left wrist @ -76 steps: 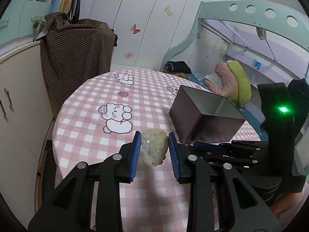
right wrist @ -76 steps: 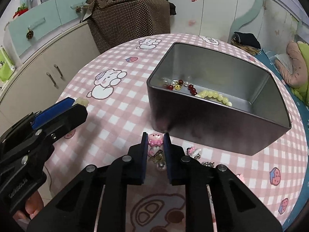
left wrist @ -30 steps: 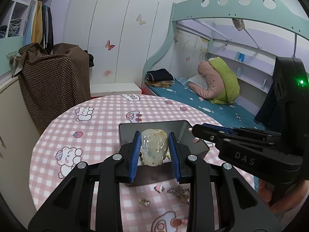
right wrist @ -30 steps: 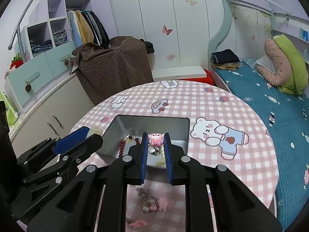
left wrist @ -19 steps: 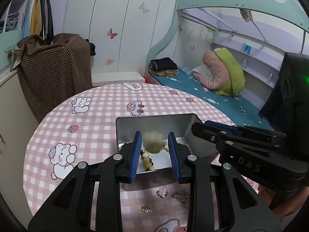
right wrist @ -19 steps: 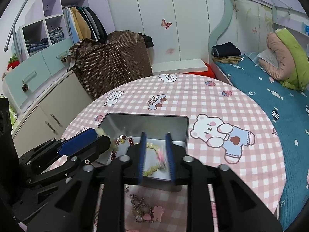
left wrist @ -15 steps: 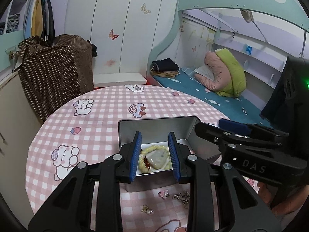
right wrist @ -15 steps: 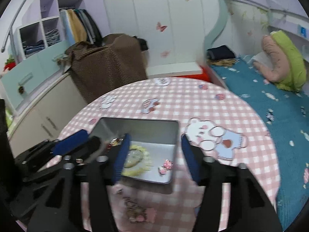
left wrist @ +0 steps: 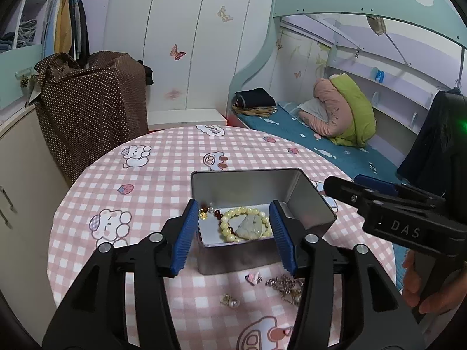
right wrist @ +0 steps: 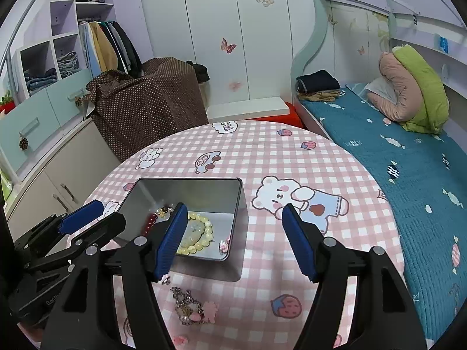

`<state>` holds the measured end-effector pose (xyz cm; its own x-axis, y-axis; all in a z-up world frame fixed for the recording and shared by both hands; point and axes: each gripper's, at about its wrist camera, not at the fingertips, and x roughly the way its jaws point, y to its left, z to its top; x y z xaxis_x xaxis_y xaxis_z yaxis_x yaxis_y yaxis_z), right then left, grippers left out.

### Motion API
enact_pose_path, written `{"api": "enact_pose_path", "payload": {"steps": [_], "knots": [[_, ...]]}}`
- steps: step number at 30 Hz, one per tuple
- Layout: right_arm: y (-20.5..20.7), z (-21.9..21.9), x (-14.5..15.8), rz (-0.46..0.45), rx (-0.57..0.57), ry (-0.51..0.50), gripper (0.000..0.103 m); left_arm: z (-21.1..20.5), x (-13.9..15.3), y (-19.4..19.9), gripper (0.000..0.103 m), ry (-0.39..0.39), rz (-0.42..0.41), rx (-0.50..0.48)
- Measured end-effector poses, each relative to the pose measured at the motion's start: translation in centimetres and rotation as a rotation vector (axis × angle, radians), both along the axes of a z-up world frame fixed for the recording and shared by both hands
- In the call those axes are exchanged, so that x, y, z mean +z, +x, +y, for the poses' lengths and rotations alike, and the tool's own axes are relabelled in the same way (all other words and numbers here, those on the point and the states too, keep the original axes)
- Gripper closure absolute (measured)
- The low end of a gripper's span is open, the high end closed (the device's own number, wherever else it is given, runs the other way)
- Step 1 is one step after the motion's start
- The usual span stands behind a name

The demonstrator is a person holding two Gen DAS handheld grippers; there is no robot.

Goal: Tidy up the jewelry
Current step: 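Withdraw both grippers from the tin toward the remaining jewelry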

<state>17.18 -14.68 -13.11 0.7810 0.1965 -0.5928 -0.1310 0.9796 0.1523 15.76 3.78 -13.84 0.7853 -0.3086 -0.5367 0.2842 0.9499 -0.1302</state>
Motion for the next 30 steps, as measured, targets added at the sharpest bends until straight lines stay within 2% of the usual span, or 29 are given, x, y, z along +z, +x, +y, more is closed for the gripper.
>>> {"api": "enact_pose_path", "payload": {"steps": [6,8,10,13,19,27,30], "knots": [[-1.3,-0.4,0.0,-0.010,-0.024,-0.012,0.031,0.8,-0.3,-1.5,0.042,0.001,0.011,0.012],[-1.8,-0.5,-0.1,-0.011,-0.036,-0.015,0.027,1.1,-0.5,-2.1,0.036,-0.001,0.020,0.013],[-2.3,-0.7,-0.2,-0.010,-0.049,-0.022,0.023,1.3,-0.7,-2.4,0.036,0.003,0.026,0.016],[-2.9,-0.8,-0.7,0.001,-0.059,-0.026,0.019,1.6,-1.4,-2.9,0.028,0.006,0.049,0.018],[-3.7,-0.8,-2.2,0.050,-0.069,-0.041,0.016,1.3,-2.8,-3.2,0.024,0.019,0.105,0.007],[-4.3,-0.3,-4.0,0.099,-0.050,-0.059,0.016,0.9,-4.6,-3.1,0.025,0.042,0.143,-0.009],[-4.4,-0.2,-4.5,0.114,-0.046,-0.063,0.016,0.8,-5.2,-2.9,0.031,0.041,0.150,-0.019]]}}
